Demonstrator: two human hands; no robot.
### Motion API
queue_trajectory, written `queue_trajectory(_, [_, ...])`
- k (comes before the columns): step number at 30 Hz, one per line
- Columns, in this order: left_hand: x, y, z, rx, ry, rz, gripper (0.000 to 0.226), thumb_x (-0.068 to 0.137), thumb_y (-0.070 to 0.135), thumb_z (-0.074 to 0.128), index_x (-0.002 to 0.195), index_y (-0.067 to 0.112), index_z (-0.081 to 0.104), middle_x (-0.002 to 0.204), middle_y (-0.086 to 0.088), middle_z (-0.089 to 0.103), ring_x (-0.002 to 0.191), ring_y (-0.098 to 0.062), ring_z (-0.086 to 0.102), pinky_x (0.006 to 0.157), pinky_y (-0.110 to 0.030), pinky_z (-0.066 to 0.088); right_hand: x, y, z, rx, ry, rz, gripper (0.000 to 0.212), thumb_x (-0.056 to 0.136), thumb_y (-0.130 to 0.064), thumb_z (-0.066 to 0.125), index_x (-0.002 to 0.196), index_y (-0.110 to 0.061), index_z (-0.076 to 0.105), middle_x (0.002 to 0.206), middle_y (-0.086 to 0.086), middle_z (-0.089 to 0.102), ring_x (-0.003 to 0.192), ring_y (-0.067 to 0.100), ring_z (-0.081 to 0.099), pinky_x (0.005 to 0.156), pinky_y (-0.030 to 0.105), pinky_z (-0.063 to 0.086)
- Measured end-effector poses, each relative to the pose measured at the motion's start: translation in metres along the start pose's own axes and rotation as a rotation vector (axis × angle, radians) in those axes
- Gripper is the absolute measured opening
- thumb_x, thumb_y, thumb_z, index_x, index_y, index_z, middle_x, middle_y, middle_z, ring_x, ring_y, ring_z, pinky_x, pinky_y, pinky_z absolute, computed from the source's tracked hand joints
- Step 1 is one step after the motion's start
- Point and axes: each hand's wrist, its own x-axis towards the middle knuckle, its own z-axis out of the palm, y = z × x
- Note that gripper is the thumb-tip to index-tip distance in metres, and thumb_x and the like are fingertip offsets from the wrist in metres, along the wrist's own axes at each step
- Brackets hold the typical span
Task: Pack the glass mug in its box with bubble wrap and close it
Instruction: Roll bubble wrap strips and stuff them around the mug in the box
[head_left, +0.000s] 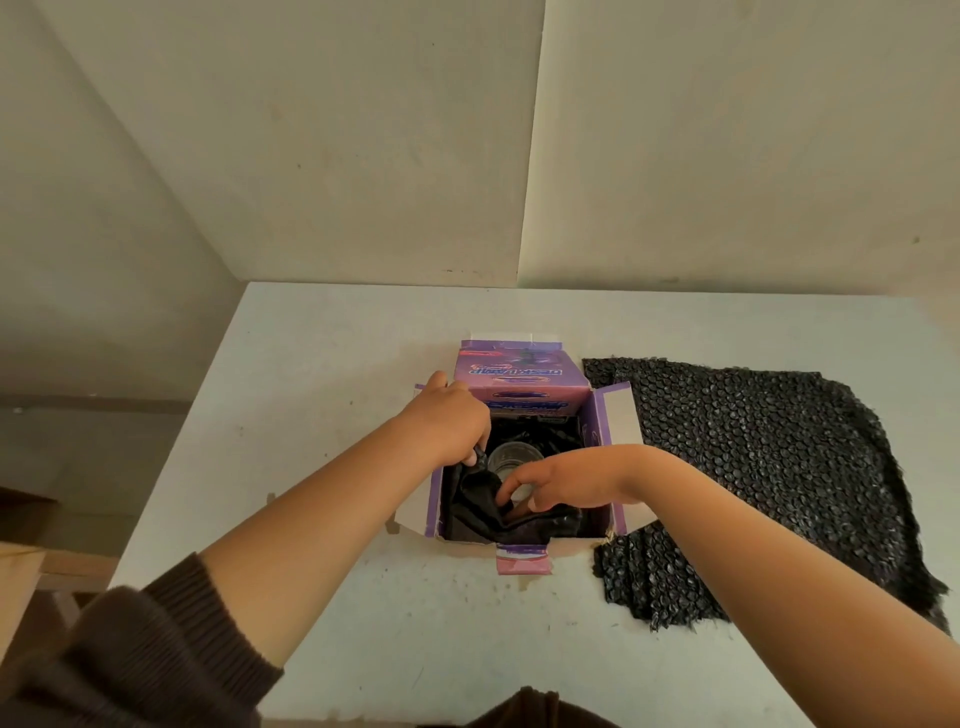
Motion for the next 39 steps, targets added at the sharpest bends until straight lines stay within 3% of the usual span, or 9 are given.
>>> queue_trajectory(5, [0.012, 0.002, -0.001, 0.053, -0.078, -0.012, 0.029, 0.086, 0.028, 0.066, 0.115, 0.021, 0.066, 0.117, -0.01, 0.045, 0.114, -0.031, 0.028, 0.078, -0.031, 0.024, 0.01, 0.003, 0.003, 0.144, -0.071, -0.017, 0.035, 0.094, -0.008, 0.045, 0.121, -0.029, 0.051, 0.117, -0.003, 0.057, 0.118, 0.016, 0.049, 0.104, 0.032, 0.033])
queue_trajectory(8, [0.019, 0.0, -0.002, 0.026, -0.084, 0.002, 0.031, 0.086, 0.029, 0.066, 0.116, 0.024, 0.065, 0.115, -0.009, 0.043, 0.115, -0.03, 0.026, 0.079, -0.031, 0.026, 0.012, 0.004, 0.001, 0.186, -0.075, -0.029, 0.026, 0.096, -0.02, 0.049, 0.118, -0.034, 0.051, 0.121, -0.001, 0.051, 0.116, 0.017, 0.045, 0.102, 0.031, 0.031])
queue_trajectory(12, [0.019, -0.009, 0.008, 0.008, 0.071, 0.114, 0.032, 0.084, 0.025, 0.068, 0.115, 0.026, 0.063, 0.11, -0.004, 0.052, 0.109, -0.028, 0.034, 0.081, -0.031, 0.033, 0.016, 0.002, 0.002, 0.18, -0.098, -0.032, 0.033, 0.097, -0.025, 0.049, 0.129, -0.031, 0.047, 0.128, -0.001, 0.049, 0.123, 0.016, 0.044, 0.106, 0.031, 0.03])
queue_trajectory(17, [0.006, -0.024, 0.021, -0.125, 0.245, 0.137, 0.01, 0.084, 0.025, 0.067, 0.094, 0.027, 0.068, 0.093, 0.005, 0.06, 0.097, -0.021, 0.035, 0.084, -0.03, 0.034, 0.018, 0.004, 0.01, 0.228, -0.122, -0.052, 0.042, 0.095, -0.008, 0.049, 0.133, -0.024, 0.04, 0.138, 0.008, 0.049, 0.122, 0.013, 0.045, 0.102, 0.025, 0.031])
queue_trajectory(20, [0.006, -0.027, 0.021, -0.152, 0.341, 0.162, 0.013, 0.085, 0.029, 0.067, 0.097, 0.028, 0.07, 0.093, 0.009, 0.065, 0.095, -0.016, 0.047, 0.087, -0.025, 0.028, 0.022, 0.003, 0.013, 0.208, -0.118, -0.06, 0.045, 0.095, -0.005, 0.047, 0.134, -0.024, 0.034, 0.14, 0.009, 0.047, 0.126, 0.014, 0.044, 0.1, 0.025, 0.031])
queue_trajectory(22, [0.01, -0.025, 0.025, -0.136, 0.369, 0.151, 0.015, 0.084, 0.029, 0.069, 0.099, 0.026, 0.068, 0.095, 0.008, 0.066, 0.093, -0.018, 0.053, 0.091, -0.029, 0.036, 0.025, -0.001, 0.016, 0.137, -0.102, -0.059, 0.048, 0.096, -0.007, 0.046, 0.138, -0.023, 0.029, 0.143, 0.008, 0.045, 0.126, 0.017, 0.044, 0.1, 0.026, 0.032])
queue_trajectory(27, [0.016, -0.015, 0.037, -0.091, 0.284, 0.145, 0.013, 0.087, 0.016, 0.062, 0.093, 0.024, 0.07, 0.094, 0.006, 0.069, 0.092, -0.021, 0.054, 0.088, -0.04, 0.046, 0.03, -0.004, 0.021, 0.028, -0.075, -0.056, 0.053, 0.096, -0.006, 0.04, 0.144, -0.024, 0.023, 0.147, 0.007, 0.039, 0.131, 0.02, 0.04, 0.104, 0.03, 0.034])
queue_trajectory(34, [0.017, -0.018, 0.023, 0.005, 0.102, 0.095, 0.046, 0.09, 0.005, 0.055, 0.132, 0.022, 0.053, 0.124, -0.005, 0.058, 0.114, -0.033, 0.041, 0.091, -0.034, 0.037, 0.024, 0.003, 0.017, -0.077, -0.034, -0.083, 0.047, 0.098, -0.013, 0.042, 0.143, -0.025, 0.035, 0.144, 0.0, 0.043, 0.13, 0.017, 0.041, 0.108, 0.03, 0.031])
queue_trajectory(39, [0.015, -0.011, 0.019, 0.111, -0.008, 0.055, 0.042, 0.088, 0.008, 0.059, 0.127, 0.024, 0.057, 0.11, -0.006, 0.058, 0.11, -0.032, 0.03, 0.08, -0.034, 0.032, 0.02, 0.006, 0.012, -0.068, -0.017, -0.091, 0.044, 0.098, -0.013, 0.044, 0.14, -0.025, 0.041, 0.141, 0.001, 0.046, 0.127, 0.016, 0.045, 0.107, 0.029, 0.032])
